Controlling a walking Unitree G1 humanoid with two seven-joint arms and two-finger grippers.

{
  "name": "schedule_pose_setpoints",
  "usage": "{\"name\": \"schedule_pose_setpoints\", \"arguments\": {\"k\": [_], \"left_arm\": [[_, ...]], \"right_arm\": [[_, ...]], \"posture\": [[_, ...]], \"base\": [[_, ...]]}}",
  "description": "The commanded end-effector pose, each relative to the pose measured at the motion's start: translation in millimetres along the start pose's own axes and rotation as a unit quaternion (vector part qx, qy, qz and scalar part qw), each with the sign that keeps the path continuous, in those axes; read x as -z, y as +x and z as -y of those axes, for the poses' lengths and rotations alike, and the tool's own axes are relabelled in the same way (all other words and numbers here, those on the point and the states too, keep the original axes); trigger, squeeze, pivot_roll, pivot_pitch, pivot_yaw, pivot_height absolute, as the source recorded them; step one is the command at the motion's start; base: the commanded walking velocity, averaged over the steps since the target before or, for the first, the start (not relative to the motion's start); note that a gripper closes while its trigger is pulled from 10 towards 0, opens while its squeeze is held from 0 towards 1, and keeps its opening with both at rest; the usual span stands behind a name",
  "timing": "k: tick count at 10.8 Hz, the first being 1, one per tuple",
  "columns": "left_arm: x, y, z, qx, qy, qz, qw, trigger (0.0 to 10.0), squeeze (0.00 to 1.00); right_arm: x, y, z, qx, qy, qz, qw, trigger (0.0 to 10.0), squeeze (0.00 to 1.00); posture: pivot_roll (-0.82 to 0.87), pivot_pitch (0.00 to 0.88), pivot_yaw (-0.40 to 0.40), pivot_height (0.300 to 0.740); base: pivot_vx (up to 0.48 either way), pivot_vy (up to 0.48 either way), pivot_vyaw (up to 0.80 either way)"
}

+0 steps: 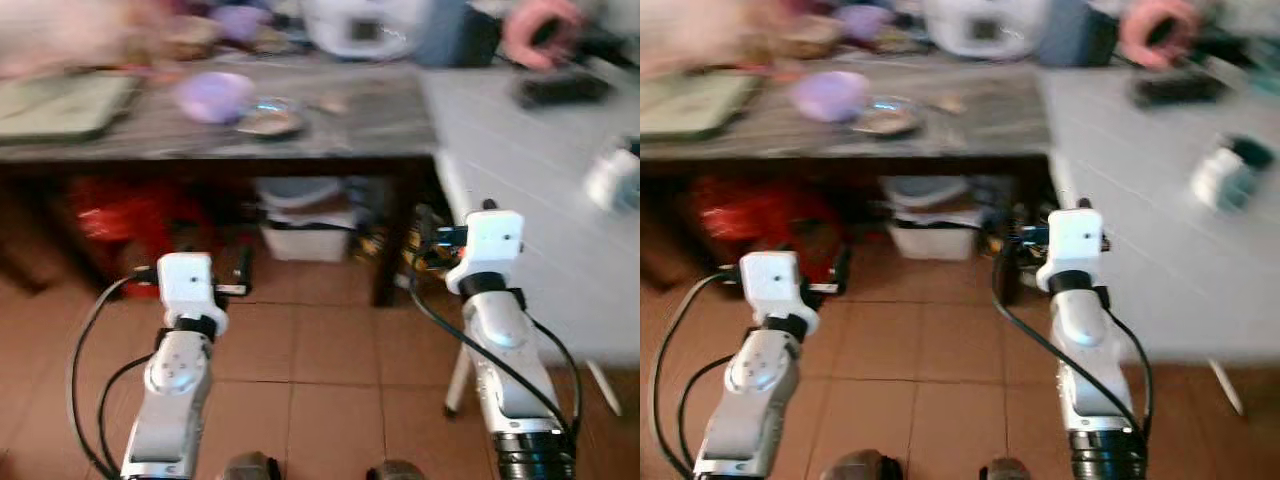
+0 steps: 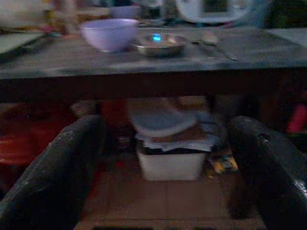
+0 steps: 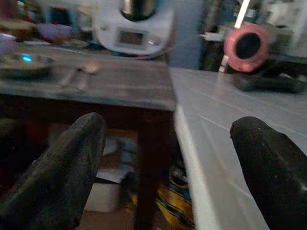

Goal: Setting the table

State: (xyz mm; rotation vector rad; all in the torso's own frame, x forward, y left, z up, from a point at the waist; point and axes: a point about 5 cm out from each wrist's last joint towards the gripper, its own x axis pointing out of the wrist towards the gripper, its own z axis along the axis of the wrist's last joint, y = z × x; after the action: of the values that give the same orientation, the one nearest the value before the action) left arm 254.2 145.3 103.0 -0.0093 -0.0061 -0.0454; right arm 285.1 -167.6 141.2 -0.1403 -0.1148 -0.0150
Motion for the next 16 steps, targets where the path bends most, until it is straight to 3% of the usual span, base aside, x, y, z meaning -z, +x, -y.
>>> {"name": "schedule_pose_setpoints", "arguments": {"k": [1, 2, 5, 6, 16], "left_arm": [[-1.4, -1.2, -4.2, -0.001, 0.002, 0.001, 1.0, 10.0, 0.0], [-0.9, -2.3, -4.6, -0.001, 0.001, -0.001, 1.0, 10.0, 0.0], [-0.1, -2.8, -3.8, -0.001, 0.0, -0.002, 1.0, 10.0, 0.0], [-0.3, -2.3, -3.6, 0.001, 0.0, -0.001, 1.0, 10.0, 0.0], [-3.8, 1.1, -5.5, 0.01, 0.015, 0.007, 1.0, 10.0, 0.0]], "right_arm": [[-5.1, 1.7, -2.9, -0.012, 0.008, 0.009, 1.0, 10.0, 0.0], [-6.6, 1.9, -3.0, -0.016, 0.014, 0.013, 1.0, 10.0, 1.0], [-7.1, 2.6, -2.1, -0.017, 0.006, 0.012, 1.0, 10.0, 0.96], [-8.6, 3.9, -3.3, -0.021, 0.005, 0.014, 1.0, 10.0, 0.0], [-11.2, 11.0, -7.8, -0.02, 0.006, 0.021, 1.0, 10.0, 0.0]], "posture": [[0.0, 0.057, 0.055, 0.74], [0.0, 0.059, 0.052, 0.74], [-0.01, 0.063, 0.048, 0.74], [-0.01, 0.062, 0.046, 0.74], [0.0, 0.05, 0.058, 0.74]], "base": [[0.0, -0.266, 0.0], [0.0, -0.274, 0.0], [0.0, -0.268, 0.0], [0.0, -0.48, 0.0], [0.0, -0.474, 0.0]]}}
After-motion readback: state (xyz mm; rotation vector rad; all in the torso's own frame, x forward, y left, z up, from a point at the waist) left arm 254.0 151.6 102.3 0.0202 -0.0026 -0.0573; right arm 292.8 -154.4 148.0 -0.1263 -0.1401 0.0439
